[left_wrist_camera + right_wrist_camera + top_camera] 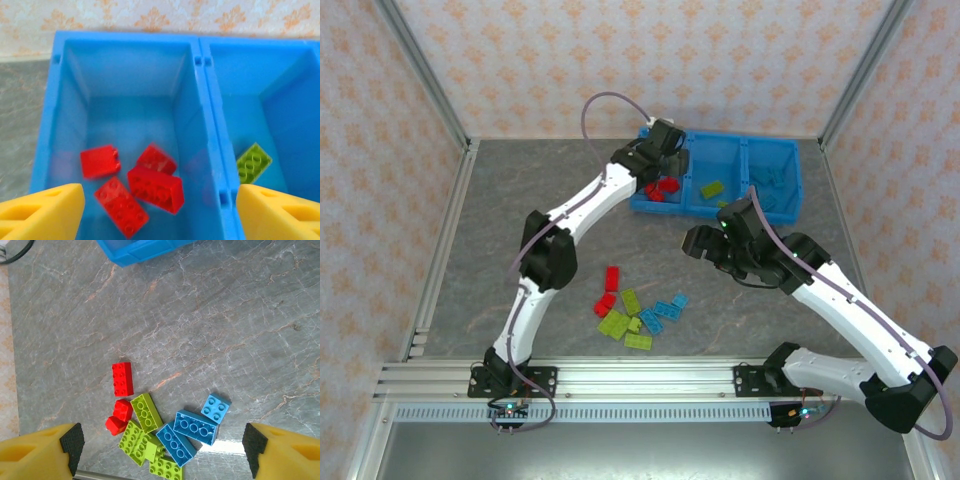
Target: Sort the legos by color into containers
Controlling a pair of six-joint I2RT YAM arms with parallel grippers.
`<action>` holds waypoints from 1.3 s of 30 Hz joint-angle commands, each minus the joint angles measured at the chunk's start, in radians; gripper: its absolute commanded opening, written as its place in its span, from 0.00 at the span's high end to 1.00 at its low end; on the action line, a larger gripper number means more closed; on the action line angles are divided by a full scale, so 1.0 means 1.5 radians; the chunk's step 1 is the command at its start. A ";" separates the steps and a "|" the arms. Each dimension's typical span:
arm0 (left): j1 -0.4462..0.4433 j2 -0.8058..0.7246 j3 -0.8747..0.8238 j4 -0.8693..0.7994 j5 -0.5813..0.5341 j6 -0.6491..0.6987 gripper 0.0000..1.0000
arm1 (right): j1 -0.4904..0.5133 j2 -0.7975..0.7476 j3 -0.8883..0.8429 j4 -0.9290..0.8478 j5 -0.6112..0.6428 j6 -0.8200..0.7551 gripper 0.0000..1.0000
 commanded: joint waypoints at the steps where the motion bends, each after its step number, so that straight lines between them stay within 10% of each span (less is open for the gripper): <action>1: 0.003 -0.154 -0.109 0.062 0.025 0.025 0.20 | 0.002 0.008 -0.003 -0.005 0.015 -0.004 0.15; 9: 0.003 -0.589 -0.526 0.151 0.054 0.131 0.20 | 0.049 0.121 0.028 0.021 0.002 -0.017 0.16; 21: 0.003 -1.121 -0.863 -0.170 0.191 0.563 0.19 | 0.198 0.493 0.187 0.100 -0.039 -0.037 0.14; 25: 0.002 -1.208 -0.918 -0.290 0.265 0.716 0.13 | 0.198 0.600 0.233 0.079 -0.016 -0.049 0.14; 39: 0.002 -1.222 -1.007 -0.217 0.314 0.734 0.10 | 0.200 0.722 0.314 0.056 -0.006 -0.068 0.27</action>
